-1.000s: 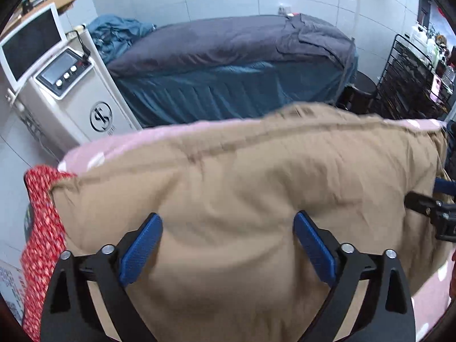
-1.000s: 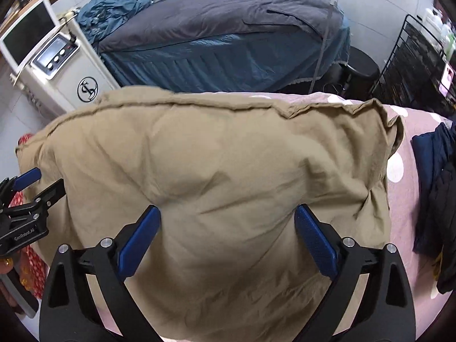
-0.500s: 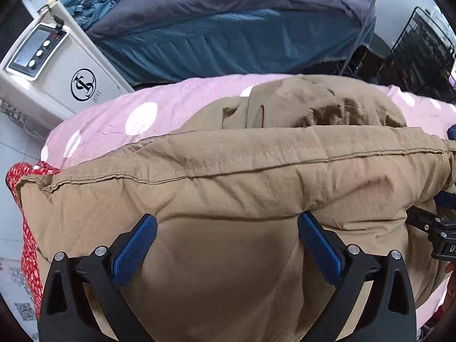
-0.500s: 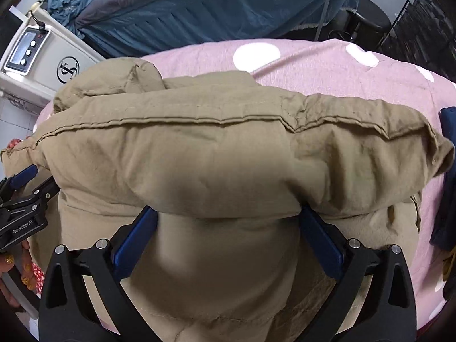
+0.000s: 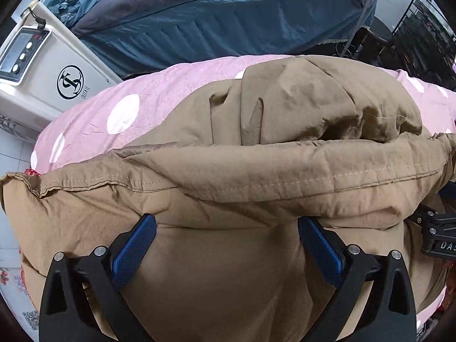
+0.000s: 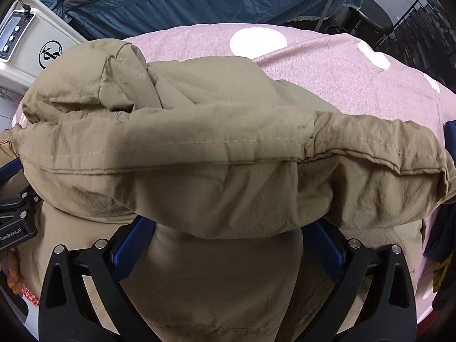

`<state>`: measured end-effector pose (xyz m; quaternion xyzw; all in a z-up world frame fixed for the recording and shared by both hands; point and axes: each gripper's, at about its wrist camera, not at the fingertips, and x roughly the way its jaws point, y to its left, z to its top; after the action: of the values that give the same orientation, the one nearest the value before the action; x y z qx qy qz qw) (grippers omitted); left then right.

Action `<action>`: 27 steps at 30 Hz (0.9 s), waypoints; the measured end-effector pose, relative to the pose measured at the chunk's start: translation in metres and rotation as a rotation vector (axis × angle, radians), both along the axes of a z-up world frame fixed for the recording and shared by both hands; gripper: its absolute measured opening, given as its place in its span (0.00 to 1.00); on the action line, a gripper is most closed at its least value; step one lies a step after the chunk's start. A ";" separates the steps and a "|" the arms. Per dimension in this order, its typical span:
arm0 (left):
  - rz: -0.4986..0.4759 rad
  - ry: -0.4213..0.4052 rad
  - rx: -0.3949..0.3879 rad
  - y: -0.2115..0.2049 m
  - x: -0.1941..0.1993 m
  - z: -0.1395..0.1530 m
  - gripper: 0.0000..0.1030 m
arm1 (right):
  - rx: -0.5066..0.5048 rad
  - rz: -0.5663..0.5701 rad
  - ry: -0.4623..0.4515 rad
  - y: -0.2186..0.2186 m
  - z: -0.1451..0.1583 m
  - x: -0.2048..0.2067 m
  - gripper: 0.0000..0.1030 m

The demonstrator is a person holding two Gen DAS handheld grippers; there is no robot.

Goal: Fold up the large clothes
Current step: 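Open both tools and pull them back from the folded jacket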

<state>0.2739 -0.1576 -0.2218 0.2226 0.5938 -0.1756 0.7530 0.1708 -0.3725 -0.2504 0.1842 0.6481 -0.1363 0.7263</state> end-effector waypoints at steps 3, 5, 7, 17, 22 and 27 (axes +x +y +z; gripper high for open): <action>0.000 0.003 -0.004 -0.001 0.003 -0.003 0.96 | -0.016 -0.005 -0.008 -0.001 -0.004 0.003 0.96; -0.003 -0.001 -0.005 -0.002 0.004 -0.004 0.96 | -0.028 -0.009 -0.011 0.001 -0.005 0.004 0.96; -0.005 -0.007 -0.006 -0.003 0.004 -0.006 0.96 | -0.041 -0.013 -0.014 0.001 -0.006 0.005 0.96; -0.012 -0.034 -0.017 -0.004 0.001 -0.006 0.96 | -0.064 -0.008 -0.032 0.004 -0.006 0.006 0.96; -0.025 -0.128 -0.025 -0.002 -0.019 0.009 0.95 | -0.088 -0.013 -0.079 0.010 0.004 -0.003 0.96; -0.022 -0.223 -0.049 0.010 -0.048 0.031 0.94 | -0.096 -0.012 -0.160 0.016 0.023 -0.030 0.96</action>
<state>0.2261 -0.1478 -0.1911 0.2288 0.4995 -0.1724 0.8176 0.1412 -0.3561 -0.2273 0.1634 0.5798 -0.1562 0.7828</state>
